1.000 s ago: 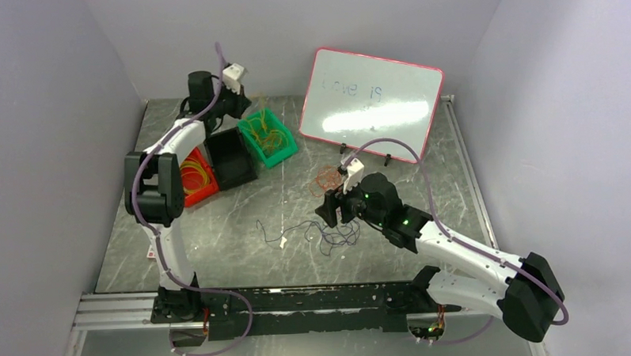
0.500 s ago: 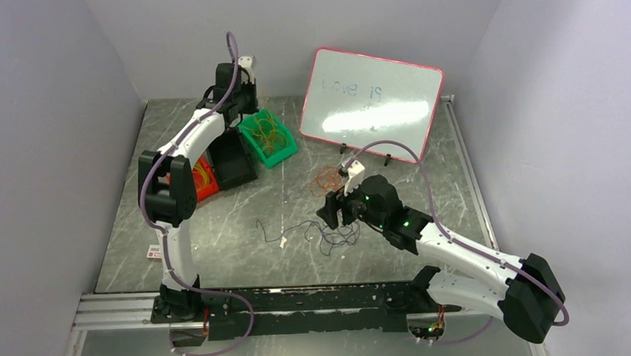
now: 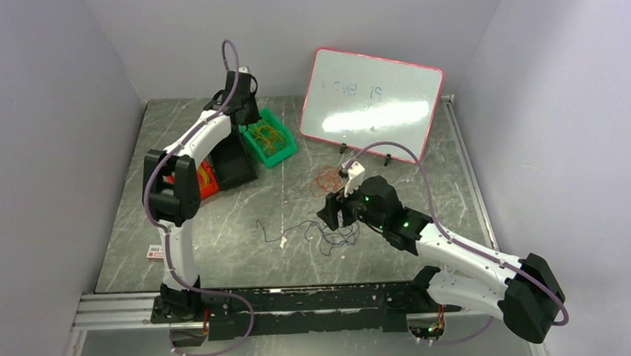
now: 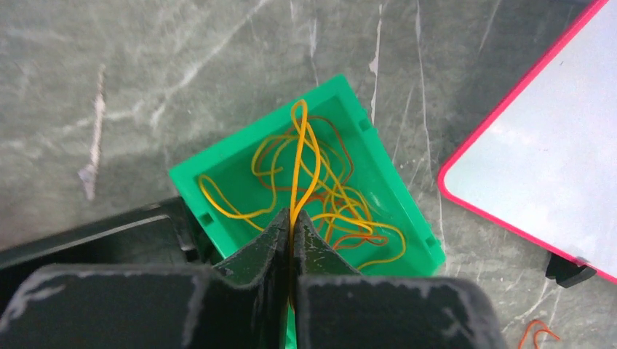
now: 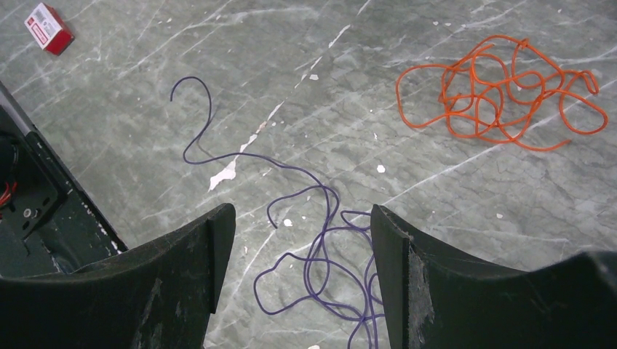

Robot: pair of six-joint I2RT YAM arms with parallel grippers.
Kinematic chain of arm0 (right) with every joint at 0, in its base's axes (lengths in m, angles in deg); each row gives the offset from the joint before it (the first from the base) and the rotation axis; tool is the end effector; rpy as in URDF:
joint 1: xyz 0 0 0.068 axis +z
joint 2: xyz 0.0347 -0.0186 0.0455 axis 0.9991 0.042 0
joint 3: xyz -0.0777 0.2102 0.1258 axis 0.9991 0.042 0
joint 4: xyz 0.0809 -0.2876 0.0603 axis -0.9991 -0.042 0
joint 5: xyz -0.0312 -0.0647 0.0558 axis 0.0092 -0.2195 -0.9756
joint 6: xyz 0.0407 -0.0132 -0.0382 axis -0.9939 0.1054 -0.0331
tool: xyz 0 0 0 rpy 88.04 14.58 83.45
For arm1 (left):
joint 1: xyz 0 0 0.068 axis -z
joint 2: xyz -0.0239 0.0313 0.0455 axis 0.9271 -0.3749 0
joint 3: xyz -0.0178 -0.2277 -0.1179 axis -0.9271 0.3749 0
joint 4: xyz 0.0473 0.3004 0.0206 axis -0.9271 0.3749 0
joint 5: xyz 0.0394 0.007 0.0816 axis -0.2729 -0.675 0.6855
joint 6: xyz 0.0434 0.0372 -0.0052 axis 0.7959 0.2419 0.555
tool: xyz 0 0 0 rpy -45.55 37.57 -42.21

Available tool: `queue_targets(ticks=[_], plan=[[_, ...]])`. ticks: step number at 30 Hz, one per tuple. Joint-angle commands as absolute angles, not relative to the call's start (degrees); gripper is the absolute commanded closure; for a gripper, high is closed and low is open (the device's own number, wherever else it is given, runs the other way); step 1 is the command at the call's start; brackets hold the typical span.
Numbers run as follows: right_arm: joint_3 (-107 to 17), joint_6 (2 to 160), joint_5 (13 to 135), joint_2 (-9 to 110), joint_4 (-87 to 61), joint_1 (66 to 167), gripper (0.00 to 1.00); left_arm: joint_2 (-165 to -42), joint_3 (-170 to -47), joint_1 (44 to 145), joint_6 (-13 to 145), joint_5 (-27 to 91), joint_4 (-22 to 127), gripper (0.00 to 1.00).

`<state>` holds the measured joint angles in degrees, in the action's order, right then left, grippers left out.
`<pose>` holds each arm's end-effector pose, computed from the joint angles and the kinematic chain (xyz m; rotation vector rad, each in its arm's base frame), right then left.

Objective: Untangle the cables

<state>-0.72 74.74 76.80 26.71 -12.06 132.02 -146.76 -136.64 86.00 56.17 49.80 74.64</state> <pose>0.1958 0.1963 0.1995 -0.6113 1.9951 0.7086 0.4990 -0.1554 0.2294 -0.1517 2.2256 -0.1906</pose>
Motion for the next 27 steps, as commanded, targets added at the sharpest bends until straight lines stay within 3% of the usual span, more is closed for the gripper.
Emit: queue_targets(ticks=[1,19,22,27], plan=[[-0.21,74.29,77.33,26.41,-11.39,132.09,0.28,-148.97,-139.02,88.01,49.1,50.74,80.03,0.93],[0.02,75.03,78.27,25.7,-12.75,132.07,0.28,-164.37,-154.96,88.22,43.83,47.33,91.76,0.88],[0.0,75.24,78.26,25.67,-12.84,132.1,0.28,-165.05,-155.24,88.19,43.9,46.8,91.25,0.79],[-0.21,75.22,78.01,26.07,-12.85,132.11,0.28,-165.88,-156.35,88.19,44.27,46.71,91.93,0.53]])
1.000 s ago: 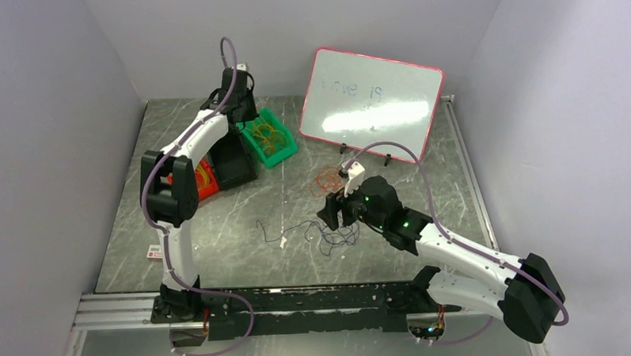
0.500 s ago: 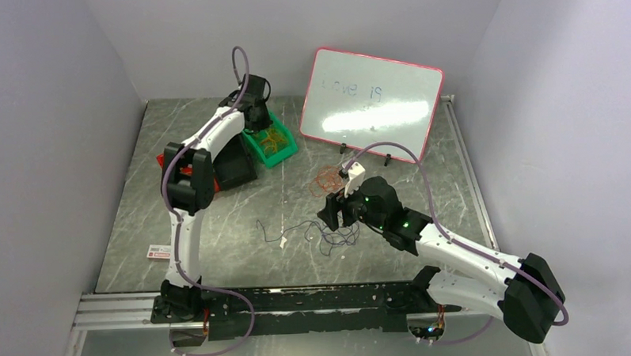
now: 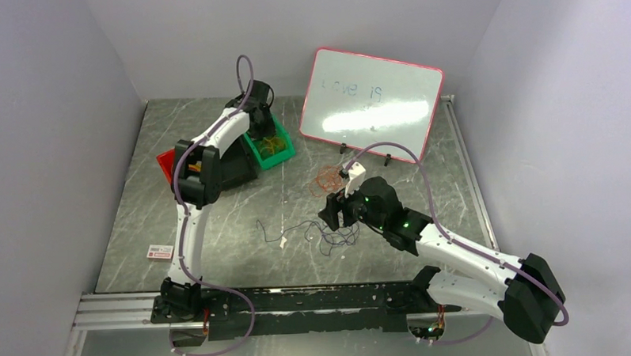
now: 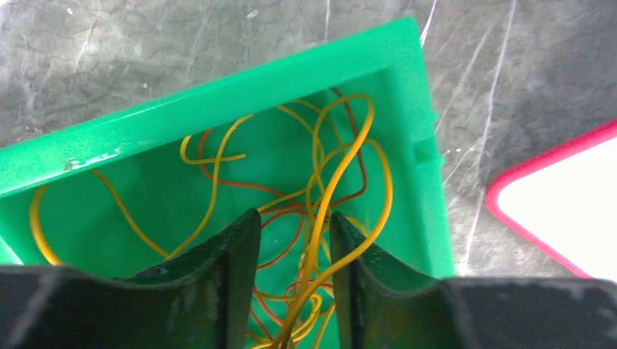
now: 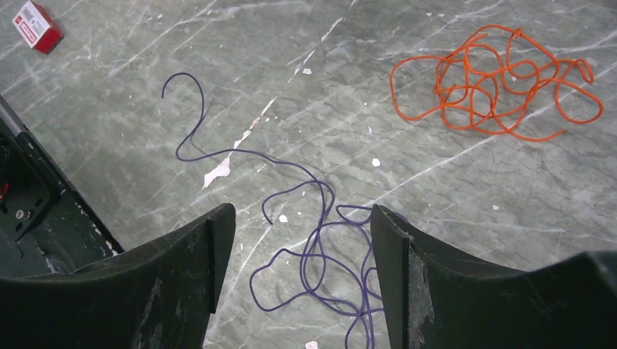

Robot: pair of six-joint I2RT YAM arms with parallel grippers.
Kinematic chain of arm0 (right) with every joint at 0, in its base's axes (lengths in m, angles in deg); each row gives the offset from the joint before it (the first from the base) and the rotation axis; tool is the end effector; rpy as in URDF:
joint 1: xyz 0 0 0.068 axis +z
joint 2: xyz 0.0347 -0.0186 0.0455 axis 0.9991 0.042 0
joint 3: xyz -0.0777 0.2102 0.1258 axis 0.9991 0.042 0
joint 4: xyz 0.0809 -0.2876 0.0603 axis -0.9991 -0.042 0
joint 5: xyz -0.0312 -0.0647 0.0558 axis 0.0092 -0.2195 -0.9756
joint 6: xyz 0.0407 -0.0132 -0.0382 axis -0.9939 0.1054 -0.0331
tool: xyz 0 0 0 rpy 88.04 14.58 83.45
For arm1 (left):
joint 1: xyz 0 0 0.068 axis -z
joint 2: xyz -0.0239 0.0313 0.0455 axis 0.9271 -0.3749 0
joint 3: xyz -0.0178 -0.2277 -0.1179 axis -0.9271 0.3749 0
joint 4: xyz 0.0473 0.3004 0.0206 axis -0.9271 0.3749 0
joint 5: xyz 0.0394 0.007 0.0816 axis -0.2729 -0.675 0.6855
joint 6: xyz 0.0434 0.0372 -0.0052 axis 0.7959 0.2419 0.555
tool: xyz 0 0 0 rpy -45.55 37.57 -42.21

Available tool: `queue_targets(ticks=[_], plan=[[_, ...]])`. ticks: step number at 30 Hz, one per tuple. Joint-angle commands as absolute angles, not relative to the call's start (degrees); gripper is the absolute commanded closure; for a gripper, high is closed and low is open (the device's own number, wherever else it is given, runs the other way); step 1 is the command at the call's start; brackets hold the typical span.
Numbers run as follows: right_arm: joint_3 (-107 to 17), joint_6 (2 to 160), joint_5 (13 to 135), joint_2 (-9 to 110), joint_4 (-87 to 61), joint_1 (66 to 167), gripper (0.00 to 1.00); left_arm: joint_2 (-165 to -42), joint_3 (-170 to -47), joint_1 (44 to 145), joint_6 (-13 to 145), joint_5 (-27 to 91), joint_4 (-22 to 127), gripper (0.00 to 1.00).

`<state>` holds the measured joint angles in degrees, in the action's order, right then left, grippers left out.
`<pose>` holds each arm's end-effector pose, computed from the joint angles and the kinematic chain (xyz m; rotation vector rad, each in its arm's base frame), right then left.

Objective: Untangle the cables

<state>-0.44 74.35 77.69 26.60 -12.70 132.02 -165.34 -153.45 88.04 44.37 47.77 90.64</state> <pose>0.1954 0.1950 0.1969 -0.5976 2.0122 0.6924 0.5271 -0.1869 0.1472 -0.3371 2.5223 -0.2015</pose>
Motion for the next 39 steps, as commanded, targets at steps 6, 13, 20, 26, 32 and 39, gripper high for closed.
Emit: queue_targets(ticks=[6,13,20,26,32,39], plan=[[-0.12,75.21,77.84,26.12,-12.62,132.12,0.28,-163.37,-156.0,88.17,44.88,47.37,91.29,0.41],[-0.03,74.92,77.56,26.55,-12.03,132.11,0.28,-159.91,-157.85,88.2,46.19,48.75,92.69,0.41],[0.1,74.53,76.83,27.19,-11.15,132.07,0.28,-155.96,-156.49,88.15,47.14,50.83,93.64,0.35],[-0.04,74.22,77.61,27.07,-10.48,132.07,0.28,-152.08,-154.44,88.28,47.88,50.62,93.22,0.36],[-1.19,73.58,80.97,26.46,-10.83,132.09,0.29,-146.37,-152.37,88.54,50.72,50.11,91.2,0.37],[-4.37,67.52,92.37,26.63,-18.18,132.07,0.31,-135.53,-141.51,88.55,56.84,48.49,84.06,0.39]])
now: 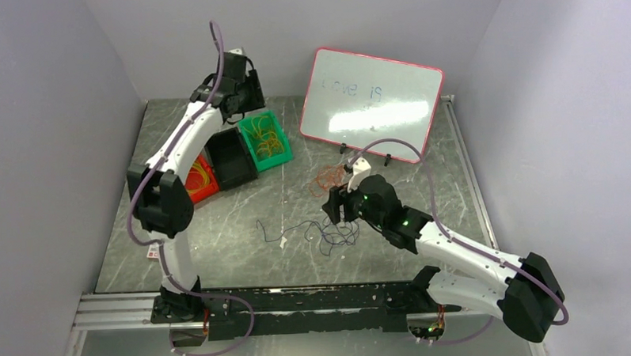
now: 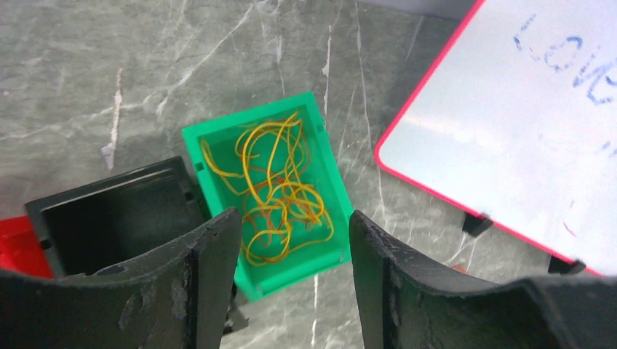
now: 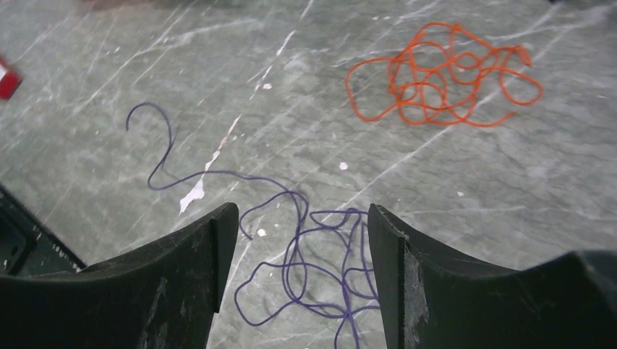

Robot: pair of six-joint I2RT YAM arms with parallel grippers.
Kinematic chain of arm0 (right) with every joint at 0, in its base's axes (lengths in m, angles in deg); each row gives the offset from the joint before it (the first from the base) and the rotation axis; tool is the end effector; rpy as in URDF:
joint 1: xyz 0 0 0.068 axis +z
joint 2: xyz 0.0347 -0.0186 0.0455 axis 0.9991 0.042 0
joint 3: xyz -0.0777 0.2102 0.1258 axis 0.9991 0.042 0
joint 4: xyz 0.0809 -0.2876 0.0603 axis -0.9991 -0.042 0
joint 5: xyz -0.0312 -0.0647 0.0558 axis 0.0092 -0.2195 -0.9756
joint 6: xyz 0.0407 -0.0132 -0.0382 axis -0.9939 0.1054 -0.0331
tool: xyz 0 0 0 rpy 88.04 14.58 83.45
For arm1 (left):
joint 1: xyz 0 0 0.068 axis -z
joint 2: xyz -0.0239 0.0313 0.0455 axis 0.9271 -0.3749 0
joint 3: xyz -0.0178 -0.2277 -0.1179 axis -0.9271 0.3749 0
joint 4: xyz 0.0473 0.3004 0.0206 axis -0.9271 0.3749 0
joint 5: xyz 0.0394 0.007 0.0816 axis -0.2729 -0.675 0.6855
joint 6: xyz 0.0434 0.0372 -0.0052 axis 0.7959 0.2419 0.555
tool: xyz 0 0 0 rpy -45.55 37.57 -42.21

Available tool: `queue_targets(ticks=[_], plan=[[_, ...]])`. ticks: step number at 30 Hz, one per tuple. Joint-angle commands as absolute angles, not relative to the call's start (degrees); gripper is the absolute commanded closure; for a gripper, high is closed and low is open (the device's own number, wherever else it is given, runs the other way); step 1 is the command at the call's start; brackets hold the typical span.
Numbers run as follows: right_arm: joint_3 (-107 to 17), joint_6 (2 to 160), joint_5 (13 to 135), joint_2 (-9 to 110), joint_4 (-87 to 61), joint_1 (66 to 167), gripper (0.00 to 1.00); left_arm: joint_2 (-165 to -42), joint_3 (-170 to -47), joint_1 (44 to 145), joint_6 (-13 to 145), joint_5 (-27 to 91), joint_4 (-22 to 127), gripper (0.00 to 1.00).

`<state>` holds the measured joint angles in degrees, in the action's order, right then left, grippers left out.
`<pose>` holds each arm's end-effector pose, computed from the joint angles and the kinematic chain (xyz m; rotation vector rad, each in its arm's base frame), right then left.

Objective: Untangle the cables

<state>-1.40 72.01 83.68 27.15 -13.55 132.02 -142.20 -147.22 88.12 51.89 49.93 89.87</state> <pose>0.1999 0.1935 0.1994 -0.4887 2.0335 0.6123 0.4744 -0.1668 0.3161 -0.1952 2.2282 -0.2483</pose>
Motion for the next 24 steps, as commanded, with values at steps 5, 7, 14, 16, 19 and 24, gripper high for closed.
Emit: queue_targets(ticks=[5,7,14,16,19,24], plan=[[-9.3,63.04,99.74,28.36,-29.63,132.03,0.31,-123.9,-127.82,88.49,61.0,44.38,76.01,0.39],[-11.64,60.61,101.42,29.5,-34.59,132.01,0.31,-119.5,-122.29,88.54,61.67,42.76,74.32,0.39],[-15.97,56.71,97.55,35.64,-44.88,131.95,0.39,-107.3,-106.48,88.49,60.45,36.86,71.8,0.41],[-17.15,57.81,95.55,37.52,-47.47,131.94,0.39,-105.36,-103.78,88.55,61.39,33.4,71.45,0.41],[-17.82,58.28,94.09,39.19,-50.57,131.95,0.39,-102.34,-98.81,89.33,62.37,29.57,68.82,0.38],[-15.86,58.22,94.51,40.37,-48.3,131.66,0.39,-100.88,-94.18,90.96,61.66,27.08,66.78,0.38]])
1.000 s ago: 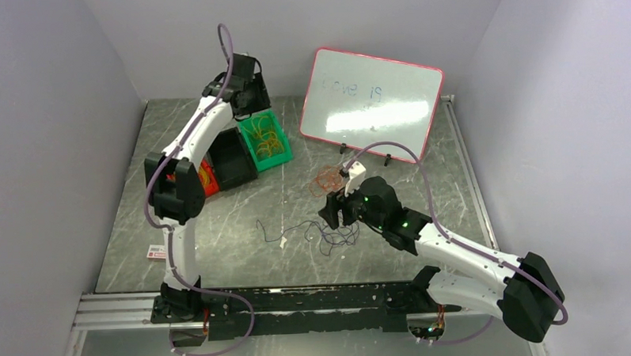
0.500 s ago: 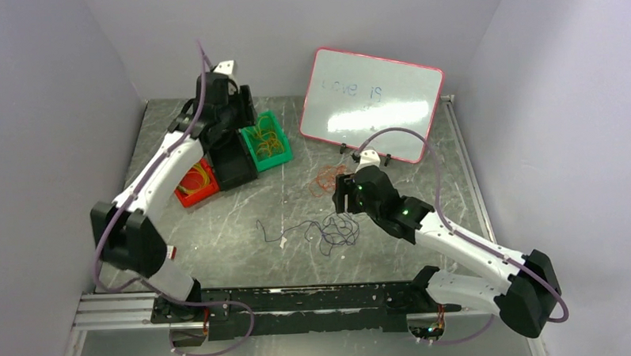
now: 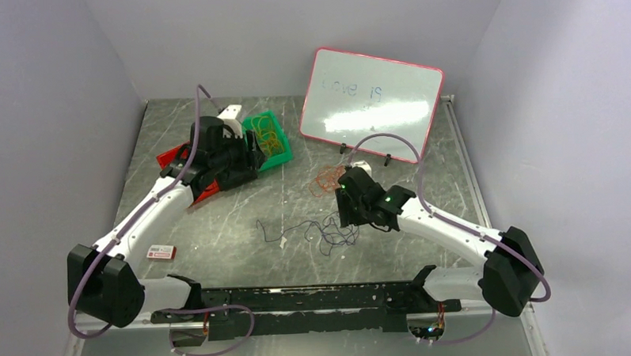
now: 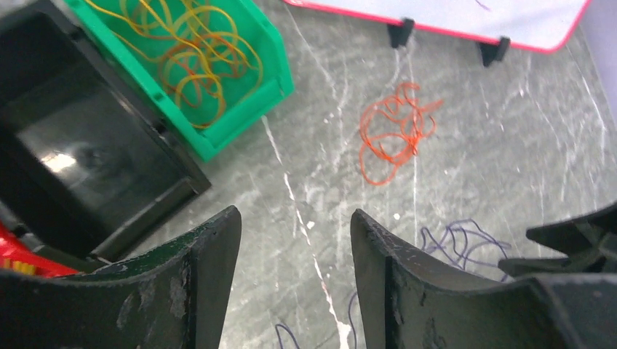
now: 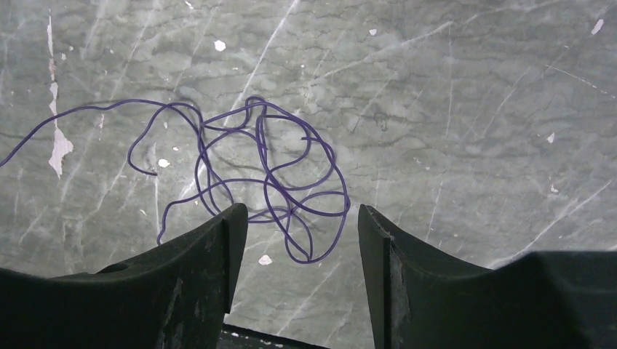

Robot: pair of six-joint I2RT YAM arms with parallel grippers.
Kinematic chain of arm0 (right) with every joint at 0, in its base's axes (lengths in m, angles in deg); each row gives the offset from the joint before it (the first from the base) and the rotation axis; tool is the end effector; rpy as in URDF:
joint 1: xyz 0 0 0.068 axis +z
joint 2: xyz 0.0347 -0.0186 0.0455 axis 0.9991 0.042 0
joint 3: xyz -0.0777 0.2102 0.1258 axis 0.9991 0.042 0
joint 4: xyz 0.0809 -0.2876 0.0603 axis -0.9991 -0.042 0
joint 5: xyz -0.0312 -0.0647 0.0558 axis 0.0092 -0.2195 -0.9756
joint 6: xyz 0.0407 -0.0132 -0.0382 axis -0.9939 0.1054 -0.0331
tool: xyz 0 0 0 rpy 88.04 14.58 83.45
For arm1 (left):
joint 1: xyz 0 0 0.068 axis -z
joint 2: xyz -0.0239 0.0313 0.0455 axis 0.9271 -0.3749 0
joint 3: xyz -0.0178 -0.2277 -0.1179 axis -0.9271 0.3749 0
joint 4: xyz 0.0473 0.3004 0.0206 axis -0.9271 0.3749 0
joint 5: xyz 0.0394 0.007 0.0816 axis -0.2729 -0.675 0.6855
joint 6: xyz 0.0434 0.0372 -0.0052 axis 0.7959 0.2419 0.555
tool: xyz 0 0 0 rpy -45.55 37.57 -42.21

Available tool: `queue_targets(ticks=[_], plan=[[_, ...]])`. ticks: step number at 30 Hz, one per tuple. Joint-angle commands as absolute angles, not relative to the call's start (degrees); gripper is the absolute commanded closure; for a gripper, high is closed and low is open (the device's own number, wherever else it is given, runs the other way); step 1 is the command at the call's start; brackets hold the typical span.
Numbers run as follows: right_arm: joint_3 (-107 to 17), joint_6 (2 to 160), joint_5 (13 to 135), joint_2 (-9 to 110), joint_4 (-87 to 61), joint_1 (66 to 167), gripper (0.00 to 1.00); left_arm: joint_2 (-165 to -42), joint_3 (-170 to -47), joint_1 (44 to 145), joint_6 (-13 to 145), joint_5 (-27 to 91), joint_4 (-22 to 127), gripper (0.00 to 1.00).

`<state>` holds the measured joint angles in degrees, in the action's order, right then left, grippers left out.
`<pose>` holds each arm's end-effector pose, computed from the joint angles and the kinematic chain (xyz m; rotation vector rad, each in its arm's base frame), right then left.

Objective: Untangle the cables

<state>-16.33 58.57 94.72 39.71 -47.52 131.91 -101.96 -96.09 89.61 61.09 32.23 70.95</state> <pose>0.2119 0.1937 0.1900 -0.2472 2.5442 0.1964 0.3190 -0.1327 0.2838 0.1868 2.1294 -0.5427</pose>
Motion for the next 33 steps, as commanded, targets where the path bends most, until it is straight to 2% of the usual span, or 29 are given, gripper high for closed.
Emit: queue_targets(ticks=[1,8,18,27,33], plan=[[-15.39,58.54,94.43,40.77,-47.17,131.51,0.4,-101.08,-94.14,91.19,61.68,27.06,67.07,0.39],[-12.9,62.51,93.42,44.66,-38.53,129.77,0.54,-101.19,-94.27,91.84,61.88,27.55,67.43,0.39],[-15.18,64.54,92.26,37.18,-38.92,129.64,1.0,-101.36,-93.09,92.06,60.06,24.73,64.3,0.39],[-26.19,66.26,87.41,29.69,-44.06,129.66,1.0,-96.18,-85.69,92.13,56.89,19.21,47.93,0.35],[-35.31,66.64,89.54,28.58,-45.06,129.62,1.0,-92.43,-79.18,93.33,58.5,11.38,36.28,0.3]])
